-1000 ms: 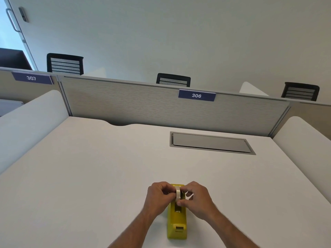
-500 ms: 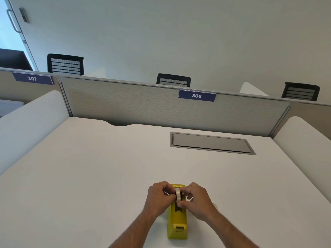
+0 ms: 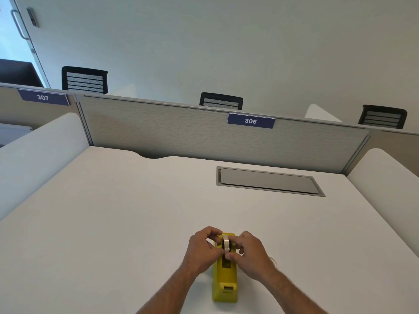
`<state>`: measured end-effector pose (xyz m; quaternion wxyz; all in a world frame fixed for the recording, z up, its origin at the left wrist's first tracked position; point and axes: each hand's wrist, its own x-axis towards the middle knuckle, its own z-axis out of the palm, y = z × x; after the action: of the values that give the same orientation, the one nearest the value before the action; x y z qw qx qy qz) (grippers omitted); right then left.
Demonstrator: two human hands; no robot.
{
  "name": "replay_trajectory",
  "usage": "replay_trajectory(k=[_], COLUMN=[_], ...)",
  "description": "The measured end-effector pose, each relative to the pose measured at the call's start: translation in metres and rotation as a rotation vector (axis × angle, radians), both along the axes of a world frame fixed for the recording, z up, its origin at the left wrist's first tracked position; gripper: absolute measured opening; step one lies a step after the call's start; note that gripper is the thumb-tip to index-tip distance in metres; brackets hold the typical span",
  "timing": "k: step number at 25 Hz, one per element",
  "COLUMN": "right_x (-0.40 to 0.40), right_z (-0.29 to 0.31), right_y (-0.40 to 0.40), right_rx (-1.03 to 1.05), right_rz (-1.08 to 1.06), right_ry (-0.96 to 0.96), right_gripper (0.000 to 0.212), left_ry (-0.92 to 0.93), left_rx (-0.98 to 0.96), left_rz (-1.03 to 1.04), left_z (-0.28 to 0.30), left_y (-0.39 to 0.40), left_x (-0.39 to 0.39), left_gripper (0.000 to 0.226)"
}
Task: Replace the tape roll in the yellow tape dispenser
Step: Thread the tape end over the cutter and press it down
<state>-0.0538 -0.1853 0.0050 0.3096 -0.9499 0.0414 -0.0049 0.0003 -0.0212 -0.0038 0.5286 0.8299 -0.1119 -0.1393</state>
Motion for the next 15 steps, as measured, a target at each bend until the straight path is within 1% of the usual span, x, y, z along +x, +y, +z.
replay_trajectory(k=[6, 11, 13, 15], right_x=[-0.0039, -0.005, -0.007, -0.0105], right_z=[-0.0042, -0.0032, -0.0022, -0.0019], right_y=[0.0001, 0.0027, 0.002, 0.0004], right_rx=[-0.012, -0.026, -0.053, -0.123], right_rz=[-0.027, -0.012, 0.01, 0.062], right_ry=[0.011, 0.001, -0.008, -0.027], right_gripper=[0.037, 0.038, 0.036, 0.033], left_ry=[0.001, -0.006, -0.009, -0.01], left_rx=[-0.007, -0.016, -0.024, -0.035], left_rz=[-0.055, -0.069, -0.072, -0.071], left_z=[-0.0042, -0.006, -0.005, -0.0037], left_y=[0.0026, 0.0038, 0.0045, 0.0049], left_x=[0.0006, -0.0005, -0.001, -0.0013], left_gripper=[0.05, 0.049, 0.047, 0.046])
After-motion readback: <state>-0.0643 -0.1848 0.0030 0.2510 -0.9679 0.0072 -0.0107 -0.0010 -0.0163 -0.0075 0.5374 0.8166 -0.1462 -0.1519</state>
